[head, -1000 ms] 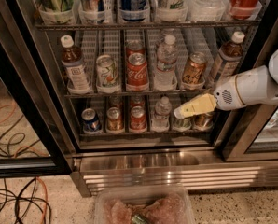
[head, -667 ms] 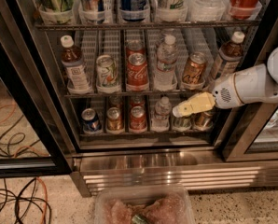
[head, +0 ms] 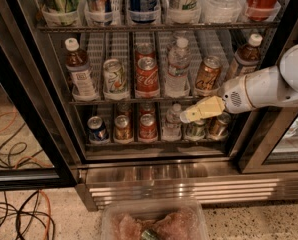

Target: Pick orange can from middle shelf of fridge

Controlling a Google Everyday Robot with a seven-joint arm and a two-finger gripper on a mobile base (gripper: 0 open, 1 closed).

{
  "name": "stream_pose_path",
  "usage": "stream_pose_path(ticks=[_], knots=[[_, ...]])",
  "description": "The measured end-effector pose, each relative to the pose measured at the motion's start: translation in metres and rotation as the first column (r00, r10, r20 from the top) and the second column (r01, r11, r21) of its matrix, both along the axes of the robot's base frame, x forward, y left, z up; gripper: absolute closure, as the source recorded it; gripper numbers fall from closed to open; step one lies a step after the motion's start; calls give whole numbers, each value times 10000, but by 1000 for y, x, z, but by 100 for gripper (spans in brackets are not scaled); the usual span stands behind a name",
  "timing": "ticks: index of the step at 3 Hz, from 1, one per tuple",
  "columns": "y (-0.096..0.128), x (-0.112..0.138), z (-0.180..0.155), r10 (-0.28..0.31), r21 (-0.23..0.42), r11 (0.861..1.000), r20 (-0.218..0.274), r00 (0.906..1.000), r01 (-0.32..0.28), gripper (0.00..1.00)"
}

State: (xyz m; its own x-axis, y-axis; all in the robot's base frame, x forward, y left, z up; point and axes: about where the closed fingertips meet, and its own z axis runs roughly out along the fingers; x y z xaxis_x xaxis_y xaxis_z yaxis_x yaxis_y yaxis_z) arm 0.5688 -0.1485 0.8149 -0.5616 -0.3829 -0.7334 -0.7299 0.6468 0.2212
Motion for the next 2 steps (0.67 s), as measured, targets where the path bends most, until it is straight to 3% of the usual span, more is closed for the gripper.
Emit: stream_pose_path(ticks=[2], knots=[[14, 16, 17, 417, -227, 9990, 931, 9948, -398, 0]])
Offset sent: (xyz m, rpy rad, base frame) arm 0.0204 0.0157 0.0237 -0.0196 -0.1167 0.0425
